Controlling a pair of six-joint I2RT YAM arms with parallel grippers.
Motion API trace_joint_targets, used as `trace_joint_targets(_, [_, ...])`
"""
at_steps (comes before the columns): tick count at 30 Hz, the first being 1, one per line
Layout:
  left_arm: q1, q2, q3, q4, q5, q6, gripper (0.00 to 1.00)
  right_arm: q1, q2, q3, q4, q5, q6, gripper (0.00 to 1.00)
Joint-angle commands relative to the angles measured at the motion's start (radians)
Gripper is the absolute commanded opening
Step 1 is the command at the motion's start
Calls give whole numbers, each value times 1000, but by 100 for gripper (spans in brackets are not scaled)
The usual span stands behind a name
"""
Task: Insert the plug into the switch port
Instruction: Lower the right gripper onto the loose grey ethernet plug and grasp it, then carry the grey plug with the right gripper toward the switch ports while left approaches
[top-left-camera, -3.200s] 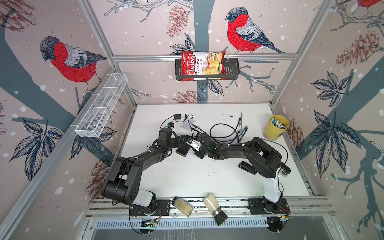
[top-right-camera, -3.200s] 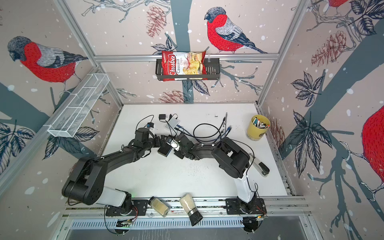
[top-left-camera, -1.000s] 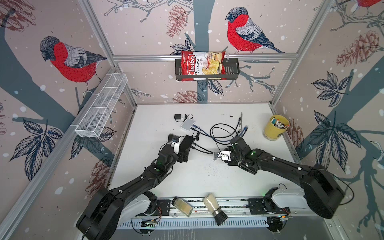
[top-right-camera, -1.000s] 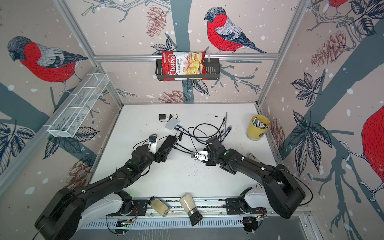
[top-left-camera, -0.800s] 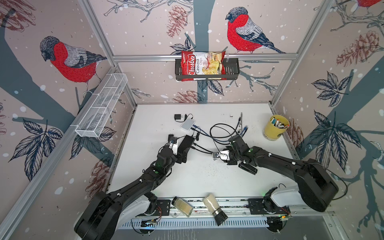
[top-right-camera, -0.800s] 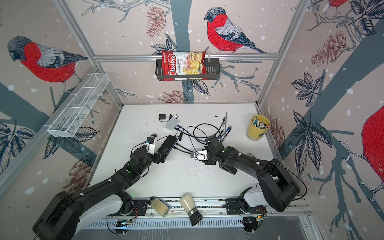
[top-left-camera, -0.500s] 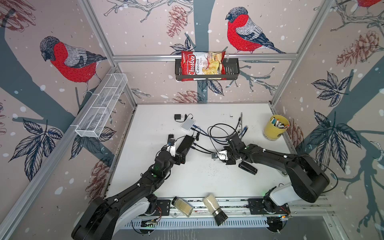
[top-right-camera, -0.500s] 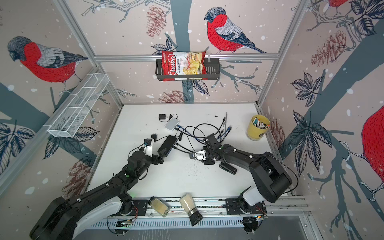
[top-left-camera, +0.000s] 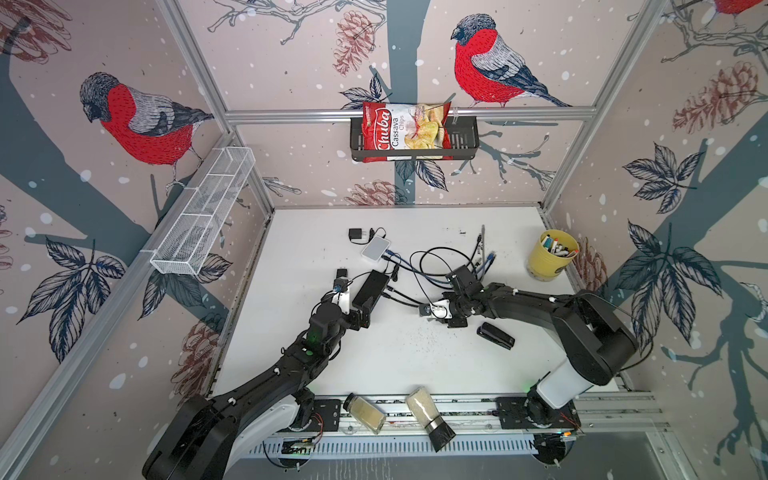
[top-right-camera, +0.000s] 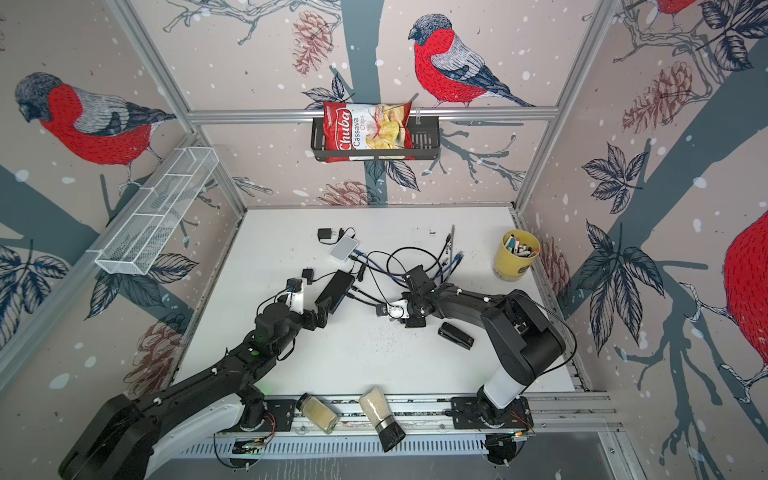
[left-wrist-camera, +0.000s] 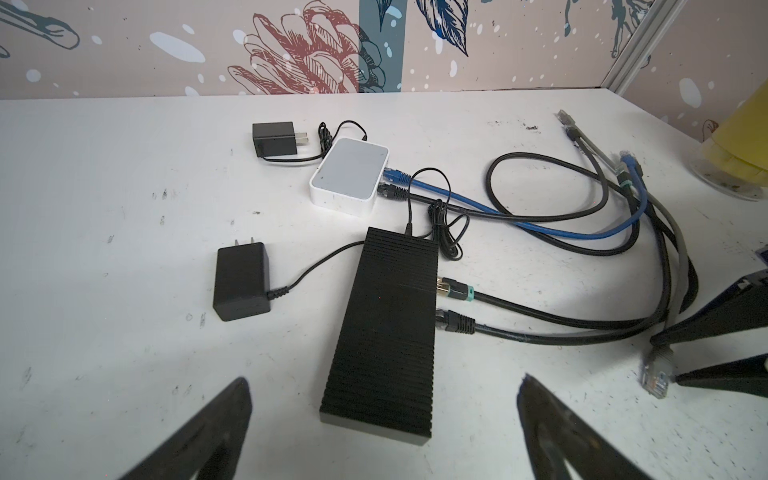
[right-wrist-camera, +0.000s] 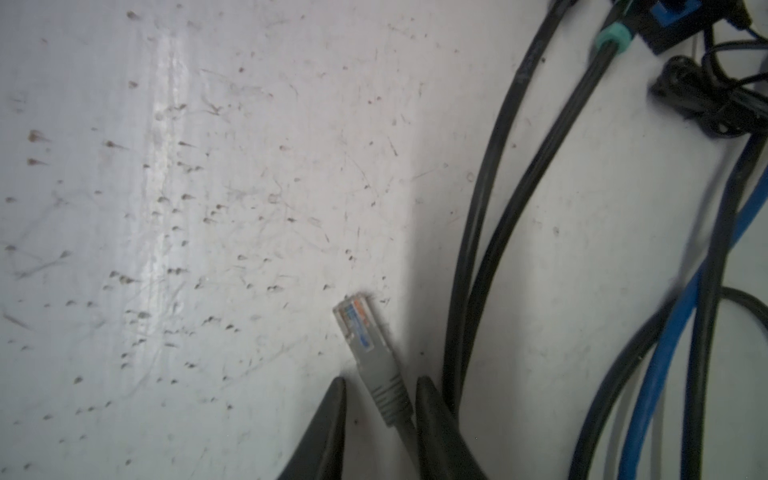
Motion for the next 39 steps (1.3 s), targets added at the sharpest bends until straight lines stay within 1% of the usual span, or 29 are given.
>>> trace_joint_targets(1, [-1,4,4,35,10,-11,98,-7,15,6,-35,-15,-21,30])
trace_joint_targets(5, [-1,3,9,33,12,-11,98,-18,35,28,-65,-16,-41,30])
trace_joint_targets(10, [0,-1,10,30,12,-9,98,-30,62,63,-133,-19,-64,24])
trace_joint_targets(19, [-2,-7,16,20,21,-5,98,-42,124,154,-284,-36,-89,23])
trace_joint_targets(21, [-1,-5,18,19,21,-5,98,-42,141,171,-305,-32,-94,20])
trace_joint_targets(24, [-1,-3,22,16,14,-8,98,-41,152,191,-316,-46,-85,12])
trace_joint_targets(26, [0,-2,27,8,-10,-19,98,-40,147,200,-312,-65,-61,6])
trace_joint_targets(29, [3,1,43,-26,-65,-48,98,-38,126,207,-299,-88,-9,4])
trace_joint_targets(31, [7,3,55,-44,-78,-59,98,-28,99,200,-274,-97,26,3])
trace_joint_targets(37, [26,20,99,-109,-114,-97,98,44,-15,144,-152,-79,129,1])
trace_joint_targets(39, [41,34,120,-147,-109,-120,98,76,-58,114,-104,-52,155,1])
